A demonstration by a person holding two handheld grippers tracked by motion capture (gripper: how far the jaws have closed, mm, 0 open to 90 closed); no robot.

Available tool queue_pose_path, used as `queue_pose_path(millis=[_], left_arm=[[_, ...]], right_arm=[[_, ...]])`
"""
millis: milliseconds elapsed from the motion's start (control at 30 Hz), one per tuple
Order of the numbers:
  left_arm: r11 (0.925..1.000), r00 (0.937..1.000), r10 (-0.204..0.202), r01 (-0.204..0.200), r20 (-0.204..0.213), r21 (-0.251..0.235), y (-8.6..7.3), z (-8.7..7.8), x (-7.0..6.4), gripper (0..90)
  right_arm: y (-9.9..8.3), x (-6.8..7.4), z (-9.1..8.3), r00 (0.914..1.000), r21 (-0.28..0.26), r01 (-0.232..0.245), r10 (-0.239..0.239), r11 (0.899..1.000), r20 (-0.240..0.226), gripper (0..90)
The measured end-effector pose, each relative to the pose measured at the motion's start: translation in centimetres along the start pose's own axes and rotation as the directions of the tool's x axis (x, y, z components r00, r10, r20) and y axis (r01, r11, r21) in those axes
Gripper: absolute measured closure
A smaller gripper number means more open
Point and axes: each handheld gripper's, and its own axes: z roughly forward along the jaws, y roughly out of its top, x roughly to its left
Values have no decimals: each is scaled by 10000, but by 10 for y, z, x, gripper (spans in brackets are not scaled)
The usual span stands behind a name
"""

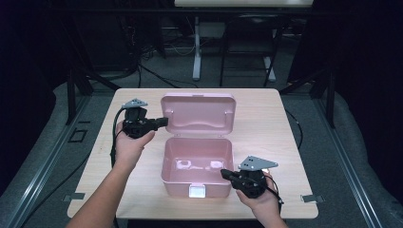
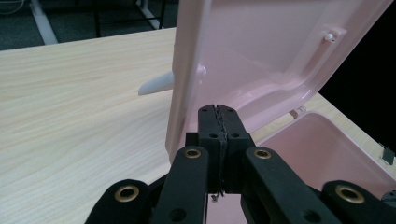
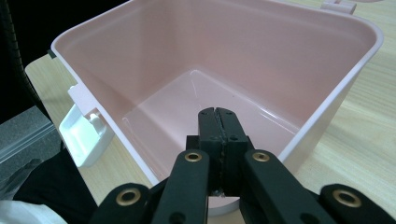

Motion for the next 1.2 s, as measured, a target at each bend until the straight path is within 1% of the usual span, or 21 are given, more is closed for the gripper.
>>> queue_pose_path(millis=[133,167,200,333,433,567,633,667,700,767,833,900,1000,1067,1133,1200], left_arm=[[9998,9999,-110,109,4,150,-7,2,4,898],[9997,10000,-21,21,-17,236,-8,2,4,899],[9998,10000,-60,59,48,206,-10,2,4,898],[9995,9998,185,-186,49,241,-16,-1,3,898],[9993,9997,246,-248,80,292,-22,-2,2,899],[9998,9992,116,-121,395,139,-31,-7,1,899],[10000,9984,14,-19,574,79,-36,-11,1,899],[10000,9974,-12,8,719,65,-39,-12,0,899],[10000,9967,-49,42,814,79,-42,-13,-1,899],[9997,9969,110,-126,784,207,-47,-15,-4,899],[9991,9965,366,-379,746,171,-51,-17,-7,898],[9991,9961,405,-414,788,102,-54,-20,-10,897],[9985,9950,511,-527,856,168,-58,-23,-13,878],[9984,9941,512,-532,958,183,-62,-25,-14,856],[9989,9942,452,-463,972,87,-66,-27,-15,841],[9988,9943,488,-493,945,28,-69,-29,-16,823]], right_arm=[[0,0,0,10000,-1,14,-14,10000,-3,900],[0,0,0,10000,8,30,-30,10000,6,900],[0,0,0,10000,9,34,-34,10000,7,900],[0,0,0,10000,5,58,-58,10000,26,900],[0,1,0,9999,-1,96,-96,10000,34,900],[-1,0,0,9998,-38,167,-167,9999,91,900],[-1,0,0,9999,-16,115,-115,9999,-13,900],[-1,0,-1,9999,14,142,-142,9999,47,900],[-1,0,-1,9999,-13,124,-124,9999,-9,900],[-1,-1,0,9999,-40,120,-120,9999,-22,900],[0,0,0,9999,-5,161,-161,9999,5,900],[0,0,0,9999,-7,149,-149,9999,-3,900],[0,0,0,9999,-11,109,-109,9999,5,900],[0,0,0,10000,-11,69,-69,10000,0,900],[0,0,0,10000,-15,50,-50,10000,-32,900],[1,0,0,10000,3,22,-22,10000,-74,895]])
